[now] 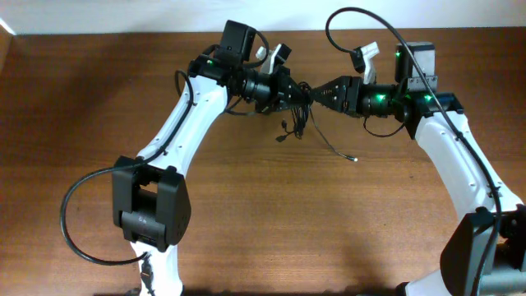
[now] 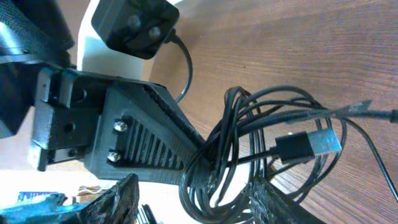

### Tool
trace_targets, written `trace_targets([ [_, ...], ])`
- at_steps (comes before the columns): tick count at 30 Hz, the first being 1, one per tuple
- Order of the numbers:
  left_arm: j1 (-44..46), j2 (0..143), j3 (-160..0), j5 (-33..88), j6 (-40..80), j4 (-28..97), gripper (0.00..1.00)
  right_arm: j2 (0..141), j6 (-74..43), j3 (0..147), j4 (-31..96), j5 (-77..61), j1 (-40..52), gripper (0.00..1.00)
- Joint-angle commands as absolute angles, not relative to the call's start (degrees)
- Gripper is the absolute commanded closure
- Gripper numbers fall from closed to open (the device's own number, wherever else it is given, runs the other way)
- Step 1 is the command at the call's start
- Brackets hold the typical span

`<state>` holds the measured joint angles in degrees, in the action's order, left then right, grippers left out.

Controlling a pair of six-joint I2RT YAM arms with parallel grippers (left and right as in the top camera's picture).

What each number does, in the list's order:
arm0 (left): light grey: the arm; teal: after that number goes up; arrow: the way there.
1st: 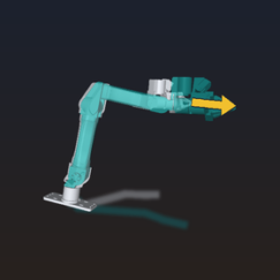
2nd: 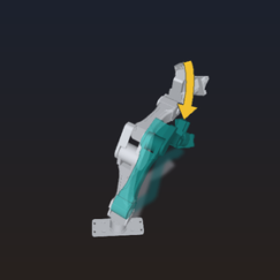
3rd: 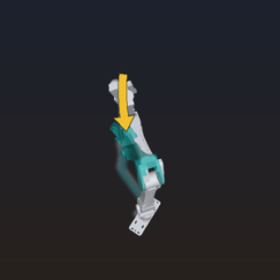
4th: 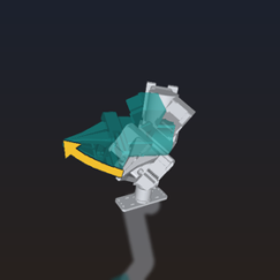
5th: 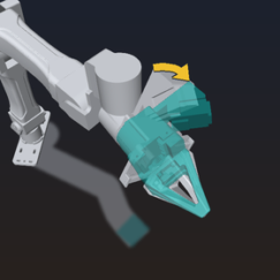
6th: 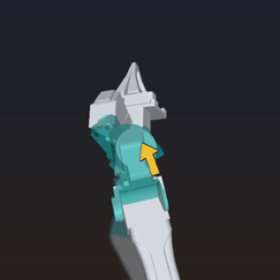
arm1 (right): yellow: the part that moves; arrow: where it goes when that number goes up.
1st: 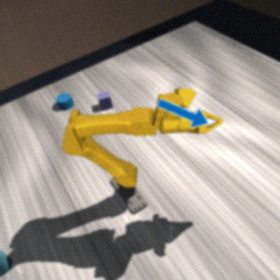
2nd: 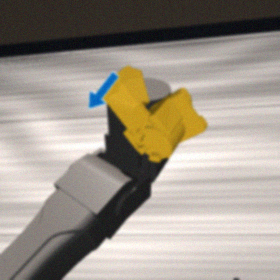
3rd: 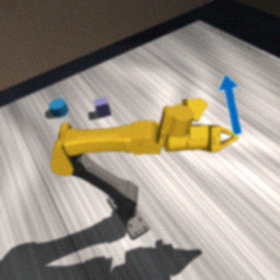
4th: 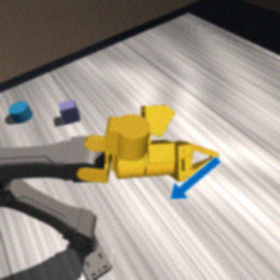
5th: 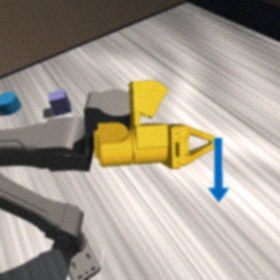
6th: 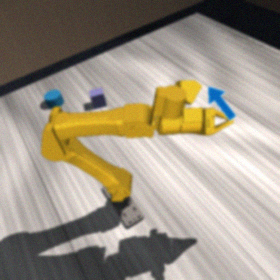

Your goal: Untangle cables

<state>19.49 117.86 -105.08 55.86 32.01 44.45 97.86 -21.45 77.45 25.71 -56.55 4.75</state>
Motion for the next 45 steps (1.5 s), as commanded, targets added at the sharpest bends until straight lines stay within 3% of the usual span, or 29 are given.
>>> trace_targets([
  [1,19.38,116.68,-105.08,56.03,34.3,44.71,1.0,96.86,-21.28,78.04,28.77,-43.62,8.03,0.42],
  [4,19.38,116.68,-105.08,56.58,34.3,44.88,1.0,96.88,-20.84,78.02,29.63,-40.32,9.78,0.43],
  [9,19.38,116.68,-105.08,56.58,34.3,45.1,1.0,96.9,-20.4,78.0,32.38,-33.82,11.25,0.59],
  [18,19.4,116.68,-105.08,64.07,33.76,45.06,1.0,96.9,-19.75,78.0,32.08,-33.78,11.25,0.65],
  [21,19.38,116.68,-105.08,67.68,32.99,45.01,1.0,96.9,-19.75,78.0,31.68,-33.78,11.25,0.83],
  [22,19.38,116.68,-105.08,68.18,30.74,45.06,1.0,96.9,-19.75,78.02,31.22,-33.78,11.18,0.96],
  [28,18.06,116.68,-105.08,57.01,17.87,49.91,1.0,91.44,-19.77,78.11,32.58,-35.99,1.91,0.96],
  [36,16.34,116.68,-105.08,42.68,15.05,54.08,1.0,80.97,-19.97,78.11,40.62,-42.52,-18.2,0.96],
  [45,16.34,116.68,-105.08,27.73,14.39,59.16,1.0,79.46,-19.81,78.13,41.78,-53.43,-35.03,0.96],
])
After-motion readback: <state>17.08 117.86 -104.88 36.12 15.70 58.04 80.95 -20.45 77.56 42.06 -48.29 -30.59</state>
